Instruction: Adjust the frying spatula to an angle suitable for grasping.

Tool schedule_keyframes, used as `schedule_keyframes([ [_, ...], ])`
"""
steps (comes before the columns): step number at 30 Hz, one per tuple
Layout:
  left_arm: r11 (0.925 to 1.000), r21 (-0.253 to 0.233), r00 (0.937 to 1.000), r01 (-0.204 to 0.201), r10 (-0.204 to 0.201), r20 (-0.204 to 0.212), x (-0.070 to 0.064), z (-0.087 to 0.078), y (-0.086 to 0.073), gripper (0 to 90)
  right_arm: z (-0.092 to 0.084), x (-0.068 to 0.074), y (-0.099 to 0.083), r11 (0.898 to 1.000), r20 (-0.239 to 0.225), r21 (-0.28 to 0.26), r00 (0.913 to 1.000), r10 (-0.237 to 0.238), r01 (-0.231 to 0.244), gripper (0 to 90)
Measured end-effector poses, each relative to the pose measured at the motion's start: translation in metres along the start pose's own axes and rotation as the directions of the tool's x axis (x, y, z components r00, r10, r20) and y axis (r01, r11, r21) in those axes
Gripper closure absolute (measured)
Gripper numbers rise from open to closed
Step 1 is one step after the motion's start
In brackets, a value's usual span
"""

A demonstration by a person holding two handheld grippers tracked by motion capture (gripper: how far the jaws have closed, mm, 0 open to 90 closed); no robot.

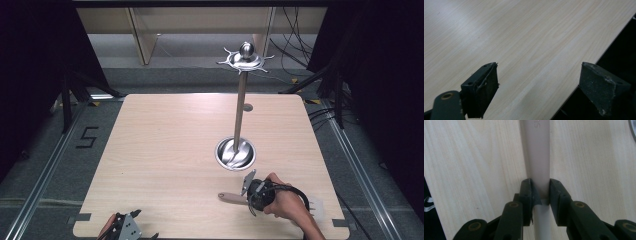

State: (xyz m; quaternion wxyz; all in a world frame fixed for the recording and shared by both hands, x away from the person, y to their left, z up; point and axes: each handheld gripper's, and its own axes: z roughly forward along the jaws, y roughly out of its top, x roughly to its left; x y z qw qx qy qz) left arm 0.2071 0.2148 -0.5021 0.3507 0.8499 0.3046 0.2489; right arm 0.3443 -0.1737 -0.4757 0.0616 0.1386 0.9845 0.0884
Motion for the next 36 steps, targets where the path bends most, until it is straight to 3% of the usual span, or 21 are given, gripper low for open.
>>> schedule_keyframes([
  [2, 0.9999, 0.011, 0.9999, -0.010, 0.010, -0.002, 0.001, -0.001, 0.000, 15.0, -0.001, -0.001, -0.001, 1.000, 0.005, -0.006, 1.0000, 0.004, -0.004, 74.1],
  [6, 1.0000, 0.003, 1.0000, 0.002, -0.002, -0.002, 0.000, -0.001, 0.000, 15.0, -0.012, -0.005, -0.007, 0.996, 0.008, -0.068, 0.9987, 0.050, -0.049, 74.2],
  [7, 1.0000, 0.003, 1.0000, 0.002, -0.002, -0.002, 0.000, -0.001, 0.000, 15.0, -0.021, -0.008, -0.012, 0.986, 0.014, -0.134, 0.9951, 0.098, -0.095, 74.3],
  [8, 1.0000, 0.004, 1.0000, 0.001, -0.001, 0.000, 0.000, 0.000, 0.000, 15.0, -0.023, -0.009, -0.014, 0.981, 0.013, -0.165, 0.9947, 0.102, -0.099, 74.3],
  [10, 0.9999, 0.013, 1.0000, -0.008, 0.008, -0.002, 0.001, 0.000, 0.000, 15.0, -0.027, -0.011, -0.016, 0.976, 0.023, -0.191, 0.9936, 0.111, -0.104, 74.3],
  [12, 0.9999, 0.014, 1.0000, -0.008, 0.008, -0.002, 0.001, 0.000, 0.000, 15.0, -0.037, -0.015, -0.023, 0.958, 0.041, -0.255, 0.9887, 0.144, -0.129, 74.3],
  [14, 0.9999, 0.015, 1.0000, -0.008, 0.008, -0.003, 0.001, -0.001, 0.000, 15.0, -0.041, -0.017, -0.025, 0.954, 0.060, -0.273, 0.9876, 0.145, -0.124, 74.3],
  [17, 0.9998, 0.015, 0.9999, -0.009, 0.009, -0.005, 0.001, -0.001, 0.000, 15.0, -0.055, -0.017, -0.031, 0.931, 0.071, -0.317, 0.9741, 0.215, -0.182, 74.3],
  [19, 0.9998, 0.017, 0.9999, -0.010, 0.010, -0.005, 0.001, -0.001, 0.000, 15.0, -0.063, -0.019, -0.036, 0.910, 0.080, -0.376, 0.9721, 0.221, -0.176, 74.3],
  [20, 0.9998, 0.017, 0.9999, -0.010, 0.010, -0.005, 0.001, -0.001, 0.000, 15.0, -0.063, -0.019, -0.036, 0.910, 0.080, -0.376, 0.9721, 0.221, -0.176, 74.3],
  [21, 0.9998, 0.015, 0.9999, -0.009, 0.010, -0.005, 0.001, -0.001, 0.000, 15.0, -0.066, -0.019, -0.038, 0.902, 0.075, -0.387, 0.9688, 0.236, -0.190, 74.3],
  [22, 1.0000, 0.006, 1.0000, 0.001, -0.001, -0.003, 0.000, -0.001, 0.000, 15.0, -0.067, -0.022, -0.040, 0.900, 0.077, -0.404, 0.9747, 0.210, -0.162, 74.3],
  [25, 1.0000, 0.004, 1.0000, 0.004, -0.004, -0.003, 0.001, -0.001, 0.000, 15.0, -0.073, -0.024, -0.044, 0.887, 0.070, -0.424, 0.9692, 0.236, -0.185, 74.3],
  [27, 0.9999, 0.010, 1.0000, -0.006, 0.006, -0.004, 0.001, -0.001, 0.000, 15.0, -0.077, -0.026, -0.048, 0.881, 0.069, -0.440, 0.9717, 0.226, -0.173, 74.3],
  [28, 0.9999, 0.015, 0.9999, -0.009, 0.009, -0.007, 0.002, -0.001, 0.000, 15.0, -0.081, -0.026, -0.051, 0.861, 0.051, -0.466, 0.9647, 0.258, -0.206, 74.3],
  [30, 0.9997, -0.011, 0.9998, 0.022, -0.022, -0.001, -0.001, 0.000, 0.000, 15.0, -0.083, -0.026, -0.052, 0.855, 0.048, -0.477, 0.9651, 0.257, -0.205, 74.3],
  [31, 0.9998, -0.008, 0.9998, 0.018, -0.018, -0.001, -0.001, 0.000, 0.000, 15.0, -0.085, -0.028, -0.054, 0.846, 0.064, -0.495, 0.9636, 0.260, -0.195, 74.3],
  [32, 1.0000, 0.006, 1.0000, 0.003, -0.003, -0.003, 0.001, -0.001, 0.000, 14.9, -0.090, -0.026, -0.056, 0.829, 0.020, -0.511, 0.9618, 0.273, -0.225, 74.3],
  [33, 1.0000, 0.006, 1.0000, 0.003, -0.003, -0.002, 0.001, -0.001, 0.000, 14.9, -0.090, -0.026, -0.056, 0.829, 0.020, -0.511, 0.9618, 0.273, -0.225, 74.3],
  [35, 1.0000, 0.006, 1.0000, 0.002, -0.002, -0.003, 0.001, -0.001, 0.000, 15.0, -0.095, -0.030, -0.059, 0.815, 0.017, -0.538, 0.9639, 0.266, -0.215, 74.2],
  [36, 0.9998, 0.019, 1.0000, 0.001, -0.001, 0.006, 0.001, -0.001, 0.001, 15.0, -0.099, -0.032, -0.062, 0.800, 0.009, -0.562, 0.9660, 0.258, -0.209, 74.3],
])
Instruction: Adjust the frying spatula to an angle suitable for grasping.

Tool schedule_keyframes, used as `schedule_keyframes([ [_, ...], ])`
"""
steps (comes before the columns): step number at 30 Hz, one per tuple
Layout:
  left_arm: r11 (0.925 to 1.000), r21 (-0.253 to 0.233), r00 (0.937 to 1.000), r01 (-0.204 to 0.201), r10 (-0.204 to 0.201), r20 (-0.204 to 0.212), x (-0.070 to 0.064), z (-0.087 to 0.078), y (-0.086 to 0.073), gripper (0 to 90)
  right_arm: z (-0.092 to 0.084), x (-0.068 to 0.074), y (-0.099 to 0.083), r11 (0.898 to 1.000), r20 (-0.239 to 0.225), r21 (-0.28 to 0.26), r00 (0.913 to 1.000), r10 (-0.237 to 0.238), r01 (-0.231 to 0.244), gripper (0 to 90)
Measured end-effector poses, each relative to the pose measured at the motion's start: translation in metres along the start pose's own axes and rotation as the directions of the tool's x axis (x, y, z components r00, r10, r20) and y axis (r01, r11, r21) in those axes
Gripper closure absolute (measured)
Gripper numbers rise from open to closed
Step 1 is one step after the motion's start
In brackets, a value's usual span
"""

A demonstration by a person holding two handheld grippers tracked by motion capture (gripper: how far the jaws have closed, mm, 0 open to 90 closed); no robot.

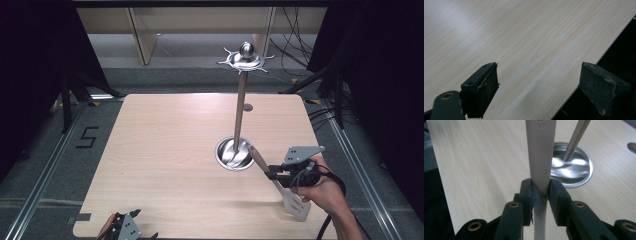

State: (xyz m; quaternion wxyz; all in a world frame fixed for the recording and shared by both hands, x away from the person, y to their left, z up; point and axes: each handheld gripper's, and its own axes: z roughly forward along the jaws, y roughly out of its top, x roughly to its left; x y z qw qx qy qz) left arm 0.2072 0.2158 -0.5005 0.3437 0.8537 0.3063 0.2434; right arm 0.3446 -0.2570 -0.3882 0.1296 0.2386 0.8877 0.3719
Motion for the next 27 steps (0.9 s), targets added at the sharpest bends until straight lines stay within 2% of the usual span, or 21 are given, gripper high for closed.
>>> schedule_keyframes([
  [2, 1.0000, -0.003, 0.9999, -0.009, 0.009, -0.009, 0.000, 0.000, 0.000, 14.9, -0.006, -0.001, 0.000, 0.999, -0.008, -0.018, 0.9991, 0.041, -0.041, 74.3],
  [3, 0.9998, -0.017, 0.9999, 0.006, -0.006, -0.008, -0.001, 0.002, -0.001, 15.0, -0.008, -0.003, 0.000, 0.998, -0.005, -0.037, 0.9990, 0.045, -0.046, 74.3],
  [4, 0.9999, -0.002, 0.9999, -0.010, 0.010, -0.011, 0.000, 0.001, -0.001, 14.9, -0.010, -0.004, -0.001, 0.997, -0.014, -0.050, 0.9986, 0.051, -0.052, 74.3],
  [6, 0.9999, 0.000, 0.9998, -0.015, 0.015, -0.010, 0.001, 0.000, -0.001, 15.0, -0.012, -0.005, -0.001, 0.996, -0.022, -0.060, 0.9978, 0.062, -0.064, 74.3],
  [7, 1.0000, -0.003, 0.9999, -0.009, 0.009, -0.011, 0.000, 0.001, -0.001, 15.0, -0.013, -0.006, -0.001, 0.994, -0.016, -0.086, 0.9979, 0.062, -0.064, 74.3],
  [9, 1.0000, -0.003, 0.9999, -0.009, 0.009, -0.011, 0.000, 0.001, -0.001, 15.0, -0.016, -0.008, -0.002, 0.990, -0.036, -0.116, 0.9962, 0.079, -0.083, 74.3],
  [10, 1.0000, -0.003, 0.9999, -0.009, 0.009, -0.011, 0.000, 0.001, -0.001, 15.0, -0.017, -0.009, -0.002, 0.990, -0.040, -0.115, 0.9967, 0.071, -0.075, 74.3],
  [12, 0.9999, -0.004, 0.9999, -0.012, 0.012, -0.010, 0.001, 0.001, -0.001, 15.0, -0.018, -0.009, -0.002, 0.990, -0.036, -0.113, 0.9958, 0.084, -0.088, 74.3],
  [13, 0.9999, -0.003, 0.9999, -0.011, 0.011, -0.009, 0.001, 0.000, -0.001, 15.0, -0.019, -0.008, -0.002, 0.988, -0.017, -0.129, 0.9963, 0.084, -0.086, 74.3],
  [17, 0.9999, -0.006, 0.9999, -0.012, 0.012, -0.011, 0.001, 0.001, -0.001, 15.0, -0.024, -0.009, 0.001, 0.986, -0.024, -0.153, 0.9973, 0.070, -0.072, 74.3],
  [21, 0.9999, -0.002, 0.9999, -0.010, 0.010, -0.008, 0.000, 0.001, -0.001, 15.0, -0.028, -0.006, 0.001, 0.980, -0.031, -0.174, 0.9949, 0.096, -0.100, 74.3],
  [22, 1.0000, -0.002, 0.9999, -0.010, 0.010, -0.008, 0.000, 0.001, -0.001, 15.0, -0.028, -0.008, 0.001, 0.977, -0.024, -0.195, 0.9961, 0.084, -0.087, 74.3],
  [23, 1.0000, -0.002, 0.9999, -0.009, 0.009, -0.008, 0.000, 0.001, -0.001, 15.0, -0.029, -0.008, 0.002, 0.978, -0.030, -0.193, 0.9963, 0.080, -0.084, 74.3],
  [27, 0.9998, 0.002, 0.9998, -0.018, 0.018, -0.008, 0.001, 0.000, -0.001, 15.0, -0.032, -0.007, 0.002, 0.972, -0.031, -0.213, 0.9946, 0.099, -0.103, 74.4],
])
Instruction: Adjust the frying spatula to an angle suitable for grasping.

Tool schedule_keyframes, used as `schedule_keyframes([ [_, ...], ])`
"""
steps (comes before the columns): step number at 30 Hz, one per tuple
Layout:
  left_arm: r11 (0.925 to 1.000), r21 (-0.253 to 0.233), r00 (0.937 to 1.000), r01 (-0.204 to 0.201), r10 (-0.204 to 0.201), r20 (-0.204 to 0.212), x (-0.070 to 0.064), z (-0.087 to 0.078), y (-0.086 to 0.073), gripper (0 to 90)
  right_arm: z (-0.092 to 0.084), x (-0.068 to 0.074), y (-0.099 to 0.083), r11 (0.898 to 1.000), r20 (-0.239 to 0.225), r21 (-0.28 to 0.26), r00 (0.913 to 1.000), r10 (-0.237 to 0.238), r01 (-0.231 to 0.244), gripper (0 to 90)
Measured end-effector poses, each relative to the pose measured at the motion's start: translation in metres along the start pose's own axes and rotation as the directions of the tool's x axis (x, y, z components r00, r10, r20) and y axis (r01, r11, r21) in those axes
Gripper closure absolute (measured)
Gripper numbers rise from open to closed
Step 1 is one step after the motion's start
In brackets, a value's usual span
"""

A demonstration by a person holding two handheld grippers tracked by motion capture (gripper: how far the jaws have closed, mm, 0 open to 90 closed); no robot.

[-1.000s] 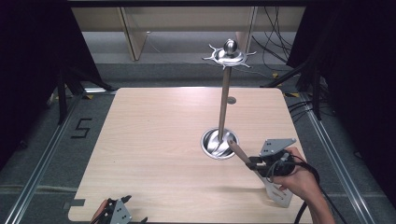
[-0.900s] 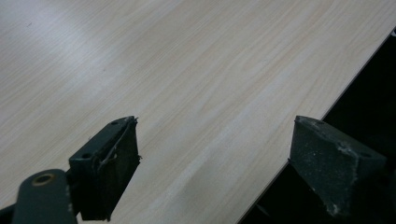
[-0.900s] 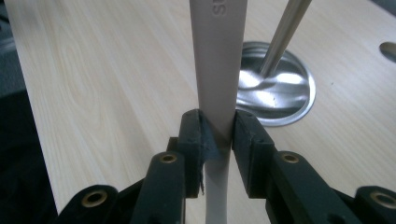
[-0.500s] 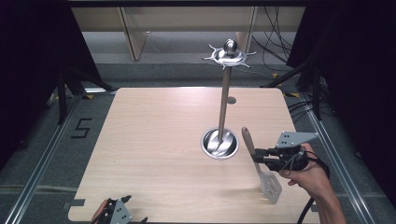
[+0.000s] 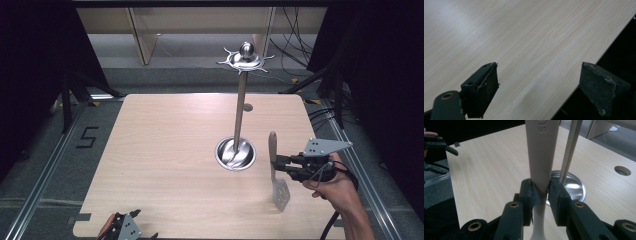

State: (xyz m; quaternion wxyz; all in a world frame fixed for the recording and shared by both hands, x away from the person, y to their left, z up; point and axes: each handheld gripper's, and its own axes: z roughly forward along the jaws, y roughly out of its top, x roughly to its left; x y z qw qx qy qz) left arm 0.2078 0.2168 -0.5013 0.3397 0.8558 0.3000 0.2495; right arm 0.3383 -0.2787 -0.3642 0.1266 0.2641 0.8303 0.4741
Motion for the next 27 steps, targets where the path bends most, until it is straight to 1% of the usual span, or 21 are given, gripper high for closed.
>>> schedule_keyframes([
  [2, 1.0000, 0.001, 1.0000, -0.001, 0.001, 0.002, 0.000, 0.000, 0.000, 15.0, -0.002, -0.001, 0.001, 1.000, -0.004, -0.011, 1.0000, -0.008, 0.008, 74.3],
  [3, 1.0000, 0.000, 1.0000, 0.002, -0.002, 0.000, 0.000, 0.000, 0.000, 15.0, -0.002, -0.001, 0.001, 1.000, -0.003, -0.019, 1.0000, -0.002, 0.002, 74.4],
  [4, 1.0000, -0.003, 1.0000, 0.006, -0.006, 0.001, 0.000, 0.000, 0.000, 15.0, -0.002, -0.001, 0.001, 0.999, -0.001, -0.030, 0.9999, -0.013, 0.013, 74.4],
  [5, 1.0000, 0.001, 1.0000, 0.003, -0.003, 0.001, 0.000, 0.000, 0.000, 15.0, -0.003, 0.000, 0.001, 1.000, -0.005, -0.031, 1.0000, 0.006, -0.006, 74.4],
  [8, 1.0000, -0.004, 1.0000, 0.006, -0.006, 0.001, 0.000, 0.000, 0.000, 15.0, -0.004, -0.002, 0.004, 0.999, -0.002, -0.043, 0.9994, -0.034, 0.034, 74.4],
  [9, 0.9996, 0.018, 0.9997, -0.020, 0.020, 0.012, 0.001, -0.002, 0.000, 15.0, -0.004, -0.001, 0.004, 0.999, -0.008, -0.050, 0.9998, -0.019, 0.019, 74.4],
  [10, 0.9996, 0.019, 0.9997, -0.021, 0.020, 0.012, 0.001, -0.002, 0.000, 14.9, -0.004, 0.000, 0.004, 0.998, -0.004, -0.054, 0.9999, -0.009, 0.009, 74.4],
  [14, 0.9994, 0.021, 0.9996, -0.028, 0.027, 0.007, 0.002, -0.002, 0.000, 15.0, -0.005, 0.000, 0.008, 0.997, -0.008, -0.071, 1.0000, -0.003, 0.002, 74.4],
  [15, 0.9994, 0.022, 0.9996, -0.028, 0.028, 0.007, 0.002, -0.002, 0.000, 15.0, -0.005, 0.000, 0.008, 0.997, -0.014, -0.074, 0.9998, -0.016, 0.015, 74.4],
  [16, 0.9994, 0.021, 0.9996, -0.027, 0.027, 0.008, 0.002, -0.002, 0.000, 15.0, -0.005, -0.001, 0.009, 0.996, -0.007, -0.079, 0.9995, -0.030, 0.029, 74.4],
  [17, 0.9994, 0.021, 0.9996, -0.028, 0.028, 0.008, 0.002, -0.002, 0.000, 15.0, -0.005, 0.000, 0.010, 0.997, -0.014, -0.073, 0.9998, -0.012, 0.011, 74.4],
  [18, 1.0000, 0.004, 1.0000, -0.008, 0.008, 0.005, 0.001, -0.001, 0.000, 14.9, -0.004, 0.001, 0.011, 0.996, -0.013, -0.087, 0.9999, -0.007, 0.006, 74.4],
  [19, 1.0000, 0.004, 1.0000, -0.008, 0.008, 0.005, 0.001, -0.001, 0.000, 15.0, -0.004, 0.001, 0.011, 0.996, -0.013, -0.087, 0.9999, -0.007, 0.006, 74.4],
  [20, 0.9997, -0.014, 0.9998, 0.020, -0.020, 0.004, -0.001, 0.001, 0.000, 15.0, -0.005, 0.001, 0.012, 0.997, -0.018, -0.078, 0.9998, -0.013, 0.011, 74.5],
  [21, 0.9996, -0.014, 0.9997, 0.023, -0.023, 0.007, -0.001, 0.001, 0.000, 15.0, -0.005, 0.000, 0.013, 0.996, -0.016, -0.087, 0.9995, -0.026, 0.025, 74.4],
  [22, 0.9998, -0.011, 0.9998, 0.018, -0.018, 0.003, -0.001, 0.001, 0.000, 15.0, -0.004, 0.000, 0.014, 0.995, -0.011, -0.099, 0.9995, -0.031, 0.030, 74.5],
  [23, 0.9999, -0.006, 0.9999, 0.014, -0.014, 0.002, -0.001, 0.001, 0.000, 14.9, -0.006, 0.000, 0.016, 0.996, -0.020, -0.084, 0.9993, -0.030, 0.028, 74.5],
  [24, 0.9999, -0.007, 0.9999, 0.015, -0.015, 0.002, -0.001, 0.001, 0.000, 15.0, -0.005, 0.001, 0.016, 0.995, -0.017, -0.095, 0.9996, -0.021, 0.020, 74.4],
  [25, 1.0000, -0.002, 1.0000, 0.009, -0.009, 0.003, 0.000, 0.001, 0.000, 15.0, -0.005, 0.000, 0.018, 0.995, -0.013, -0.100, 0.9995, -0.027, 0.026, 74.4],
  [26, 1.0000, 0.001, 1.0000, 0.001, -0.001, 0.001, 0.000, 0.001, 0.000, 15.0, -0.006, -0.001, 0.019, 0.995, -0.014, -0.092, 0.9991, -0.039, 0.037, 74.4],
  [27, 0.9995, 0.021, 0.9997, -0.023, 0.023, 0.009, 0.002, -0.001, 0.000, 15.0, -0.006, 0.000, 0.020, 0.995, -0.014, -0.098, 0.9996, -0.026, 0.025, 74.4],
])
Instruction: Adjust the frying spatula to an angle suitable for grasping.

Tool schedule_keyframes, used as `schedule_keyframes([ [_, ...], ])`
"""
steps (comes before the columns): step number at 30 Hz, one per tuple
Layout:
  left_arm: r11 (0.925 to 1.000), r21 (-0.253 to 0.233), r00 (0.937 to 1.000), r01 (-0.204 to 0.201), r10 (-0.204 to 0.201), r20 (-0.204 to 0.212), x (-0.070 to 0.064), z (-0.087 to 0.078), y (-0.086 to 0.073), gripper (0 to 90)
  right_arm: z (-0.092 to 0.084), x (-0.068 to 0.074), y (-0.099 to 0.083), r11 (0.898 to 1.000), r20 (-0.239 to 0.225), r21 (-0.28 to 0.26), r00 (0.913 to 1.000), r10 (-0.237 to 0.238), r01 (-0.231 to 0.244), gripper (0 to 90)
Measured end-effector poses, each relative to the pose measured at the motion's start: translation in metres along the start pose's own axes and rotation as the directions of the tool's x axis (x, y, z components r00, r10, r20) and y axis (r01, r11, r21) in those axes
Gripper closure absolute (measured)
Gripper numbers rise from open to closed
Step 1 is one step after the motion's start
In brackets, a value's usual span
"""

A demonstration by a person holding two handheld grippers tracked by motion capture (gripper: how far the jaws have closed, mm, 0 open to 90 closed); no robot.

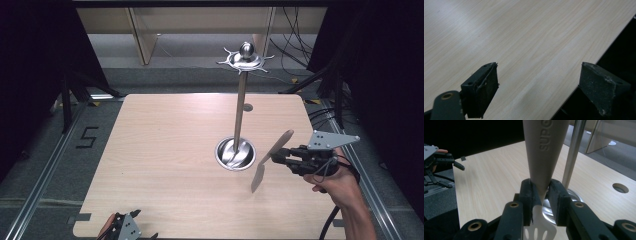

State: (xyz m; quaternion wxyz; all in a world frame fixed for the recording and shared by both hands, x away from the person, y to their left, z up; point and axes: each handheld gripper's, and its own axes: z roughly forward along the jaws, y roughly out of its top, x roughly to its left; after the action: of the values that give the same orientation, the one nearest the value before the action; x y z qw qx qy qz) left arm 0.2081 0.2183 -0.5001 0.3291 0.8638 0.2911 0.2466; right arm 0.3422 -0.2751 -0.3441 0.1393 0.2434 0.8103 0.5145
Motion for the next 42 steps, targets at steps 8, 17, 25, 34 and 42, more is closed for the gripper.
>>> schedule_keyframes([
  [8, 0.9984, -0.033, 0.9989, 0.045, -0.045, -0.008, -0.002, 0.003, -0.001, 15.0, 0.001, -0.004, 0.010, 1.000, 0.014, -0.017, 0.9998, -0.011, 0.012, 74.4],
  [17, 0.9986, -0.028, 0.9990, 0.045, -0.045, -0.006, -0.002, 0.003, -0.001, 15.0, 0.007, -0.008, 0.026, 0.999, 0.004, -0.023, 0.9996, -0.026, 0.026, 74.4],
  [25, 0.9978, -0.038, 0.9986, 0.054, -0.054, 0.001, -0.003, 0.002, -0.001, 14.9, 0.009, -0.011, 0.050, 0.998, -0.003, -0.051, 0.9994, -0.034, 0.034, 74.5],
  [34, 0.9983, -0.032, 0.9988, 0.048, -0.048, 0.000, -0.003, 0.004, -0.001, 15.0, 0.011, -0.019, 0.070, 0.999, -0.003, -0.039, 0.9993, -0.038, 0.038, 74.5],
  [42, 1.0000, 0.003, 0.9999, 0.007, -0.007, 0.013, -0.001, 0.001, 0.000, 15.0, 0.016, -0.028, 0.081, 0.999, 0.005, -0.030, 0.9996, -0.027, 0.027, 74.5],
])
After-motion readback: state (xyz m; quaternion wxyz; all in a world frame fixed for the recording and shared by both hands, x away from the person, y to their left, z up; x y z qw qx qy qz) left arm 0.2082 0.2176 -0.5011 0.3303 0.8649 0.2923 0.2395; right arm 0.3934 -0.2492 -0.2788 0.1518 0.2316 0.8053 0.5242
